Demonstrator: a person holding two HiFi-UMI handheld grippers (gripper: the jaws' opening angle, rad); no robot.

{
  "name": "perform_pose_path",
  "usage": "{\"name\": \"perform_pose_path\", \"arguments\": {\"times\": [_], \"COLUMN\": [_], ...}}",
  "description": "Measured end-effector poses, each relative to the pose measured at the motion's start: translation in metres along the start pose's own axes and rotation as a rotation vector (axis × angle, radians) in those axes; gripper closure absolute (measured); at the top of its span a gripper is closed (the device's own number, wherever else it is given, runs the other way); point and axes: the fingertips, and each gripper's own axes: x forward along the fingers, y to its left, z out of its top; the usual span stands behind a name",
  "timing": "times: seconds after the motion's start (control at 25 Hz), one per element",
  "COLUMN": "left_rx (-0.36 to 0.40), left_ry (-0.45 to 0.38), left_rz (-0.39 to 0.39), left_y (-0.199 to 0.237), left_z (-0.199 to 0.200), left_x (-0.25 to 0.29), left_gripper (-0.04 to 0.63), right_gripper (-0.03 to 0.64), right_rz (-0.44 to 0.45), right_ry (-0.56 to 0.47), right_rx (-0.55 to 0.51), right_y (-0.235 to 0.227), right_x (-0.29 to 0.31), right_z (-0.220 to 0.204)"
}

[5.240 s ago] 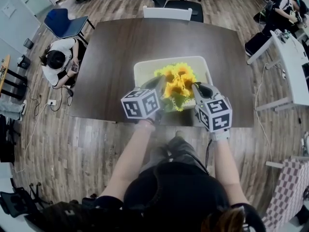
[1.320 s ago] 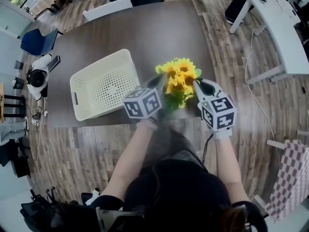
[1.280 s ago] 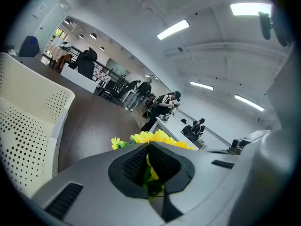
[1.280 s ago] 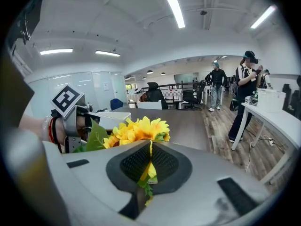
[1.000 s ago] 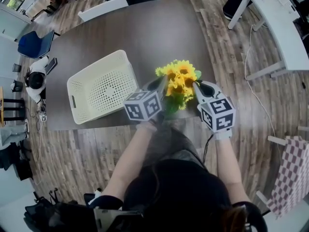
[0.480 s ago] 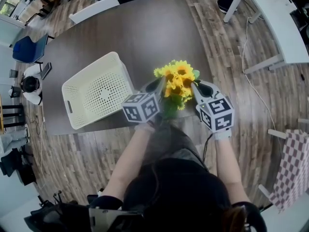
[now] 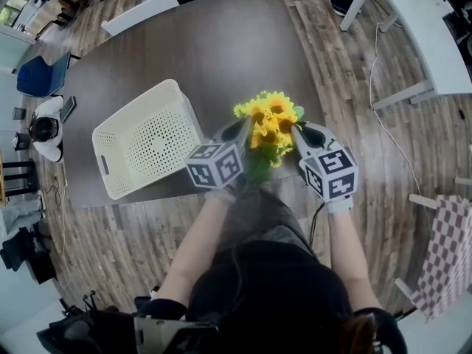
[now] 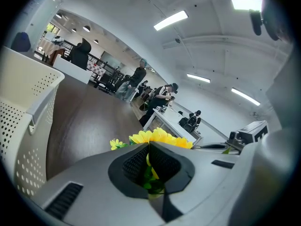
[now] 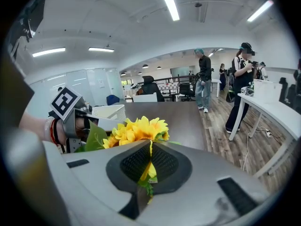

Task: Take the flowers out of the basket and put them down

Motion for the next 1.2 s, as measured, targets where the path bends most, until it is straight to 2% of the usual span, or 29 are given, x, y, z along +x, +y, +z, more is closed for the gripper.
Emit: {"name": "perform_pose_path", "arguments": {"times": [0.28, 1.2], "left_rx": [0.059, 0.071], "left_ry": [0.023, 0.034], "left_rz": [0.007, -0.01], "left_y": [0.0, 0.004], "left_z": [-0.002, -0.004], "left_x": [0.0, 0.003], "left_gripper": [0.591, 0.588], "right_gripper": [0.611, 0.609], "right_rz": [-0.006, -0.067], "right_ry": [0.019, 0.026], "right_rx": [0.005, 0.034], "right_y": [0.0, -0.008], "right_x": [0.001, 0.005], "right_z": [-0.005, -0.011]}}
